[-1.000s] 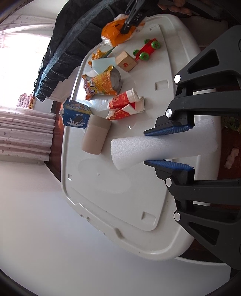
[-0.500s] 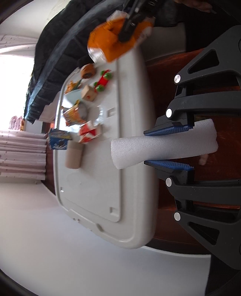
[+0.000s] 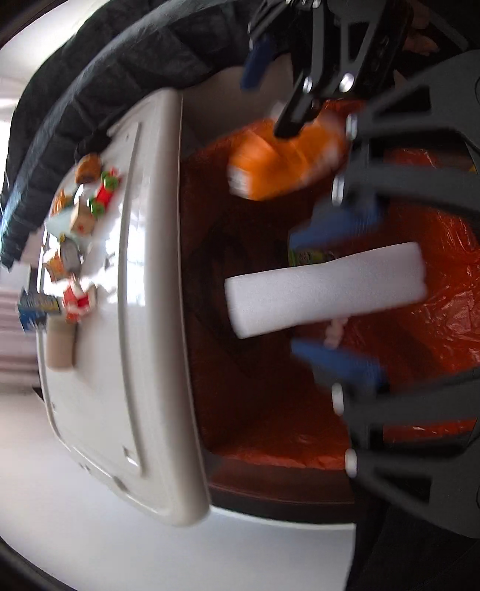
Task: Collect trash
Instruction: 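Drop the foam tube into the bin with the left tool while the right tool drops the orange bag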
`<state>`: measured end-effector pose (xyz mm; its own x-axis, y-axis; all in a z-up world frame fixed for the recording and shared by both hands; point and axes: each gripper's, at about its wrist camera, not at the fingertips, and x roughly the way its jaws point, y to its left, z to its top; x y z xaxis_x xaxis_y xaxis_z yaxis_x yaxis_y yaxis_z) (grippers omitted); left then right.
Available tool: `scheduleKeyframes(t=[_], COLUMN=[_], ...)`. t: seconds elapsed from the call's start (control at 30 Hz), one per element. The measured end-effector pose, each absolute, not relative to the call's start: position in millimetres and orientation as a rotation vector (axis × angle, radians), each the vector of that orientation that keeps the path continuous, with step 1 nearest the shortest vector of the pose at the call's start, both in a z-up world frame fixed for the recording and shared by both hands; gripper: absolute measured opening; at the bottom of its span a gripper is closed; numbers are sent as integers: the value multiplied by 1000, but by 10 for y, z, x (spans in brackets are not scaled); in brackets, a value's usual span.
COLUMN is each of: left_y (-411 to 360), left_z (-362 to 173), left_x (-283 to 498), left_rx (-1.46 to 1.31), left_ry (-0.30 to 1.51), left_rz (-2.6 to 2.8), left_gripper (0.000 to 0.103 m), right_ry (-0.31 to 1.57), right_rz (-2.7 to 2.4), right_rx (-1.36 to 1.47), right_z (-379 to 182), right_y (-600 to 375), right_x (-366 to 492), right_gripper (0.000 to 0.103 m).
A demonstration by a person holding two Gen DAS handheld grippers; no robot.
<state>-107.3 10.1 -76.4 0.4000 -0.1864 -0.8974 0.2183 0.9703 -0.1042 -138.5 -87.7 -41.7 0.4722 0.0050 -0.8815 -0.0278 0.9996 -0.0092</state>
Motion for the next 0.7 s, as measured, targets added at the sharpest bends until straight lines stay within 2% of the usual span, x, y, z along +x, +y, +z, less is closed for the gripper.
scheduleKeyframes(t=[0.03, 0.13, 0.3, 0.57, 0.63, 0.7], left_y=[129, 194, 342, 217, 135, 66], left_z=[-756, -760, -747, -382, -262, -180], left_x=[-1061, -1011, -925, -530, -337, -128], left_rx=[28, 16, -43, -11, -19, -47], left_ry=[1131, 1137, 1132, 974, 922, 878], left_rz=[-232, -197, -161, -155, -152, -154], left_gripper=[75, 75, 76, 76, 76, 80], right_ry=[1064, 1030, 1007, 887, 846, 807], right_rz=[8, -23, -47, -92, -106, -118], right_rx=[-36, -43, -20, -33, -28, -13], right_z=[-388, -345, -317, 8, 143, 283], right_y=[-888, -945, -1055, -1194, -1270, -1352], right_x=[-1387, -1399, -1365, -1120, -1007, -859], right_gripper=[79, 83, 83, 83, 87, 87])
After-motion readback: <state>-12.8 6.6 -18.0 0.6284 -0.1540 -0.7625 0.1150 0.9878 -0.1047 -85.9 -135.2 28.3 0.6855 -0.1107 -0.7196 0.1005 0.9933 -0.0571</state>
